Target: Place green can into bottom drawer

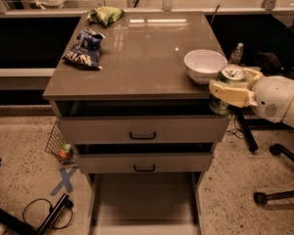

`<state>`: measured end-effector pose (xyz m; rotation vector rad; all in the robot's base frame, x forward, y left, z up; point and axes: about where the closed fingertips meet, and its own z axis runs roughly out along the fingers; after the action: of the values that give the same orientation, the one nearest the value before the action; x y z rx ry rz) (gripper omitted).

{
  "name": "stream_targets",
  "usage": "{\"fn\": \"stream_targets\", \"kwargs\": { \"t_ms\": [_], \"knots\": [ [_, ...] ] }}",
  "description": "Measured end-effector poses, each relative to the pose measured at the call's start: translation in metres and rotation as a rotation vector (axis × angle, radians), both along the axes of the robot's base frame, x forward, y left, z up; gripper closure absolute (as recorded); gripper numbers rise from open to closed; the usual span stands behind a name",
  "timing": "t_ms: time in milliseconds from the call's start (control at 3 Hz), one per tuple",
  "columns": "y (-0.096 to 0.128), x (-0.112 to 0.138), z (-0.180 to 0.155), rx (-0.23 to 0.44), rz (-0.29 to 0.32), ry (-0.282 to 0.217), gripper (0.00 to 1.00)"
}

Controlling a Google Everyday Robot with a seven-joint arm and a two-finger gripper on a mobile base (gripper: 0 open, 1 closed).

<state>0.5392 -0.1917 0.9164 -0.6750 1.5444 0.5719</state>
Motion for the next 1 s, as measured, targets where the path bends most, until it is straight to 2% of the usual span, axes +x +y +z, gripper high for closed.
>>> {"fn": "stream_targets", "kwargs": {
  "t_ms": [333,667,1000],
  "knots": [
    [0.003,0.002,0.001,0.001,0.005,0.001,1.0],
    [0.011,0.008,-0.016,0.009,0.026,0.019,1.0],
    [0.024,-0.006,-0.057,0.055,0.082,0.035,1.0]
  ]
}}
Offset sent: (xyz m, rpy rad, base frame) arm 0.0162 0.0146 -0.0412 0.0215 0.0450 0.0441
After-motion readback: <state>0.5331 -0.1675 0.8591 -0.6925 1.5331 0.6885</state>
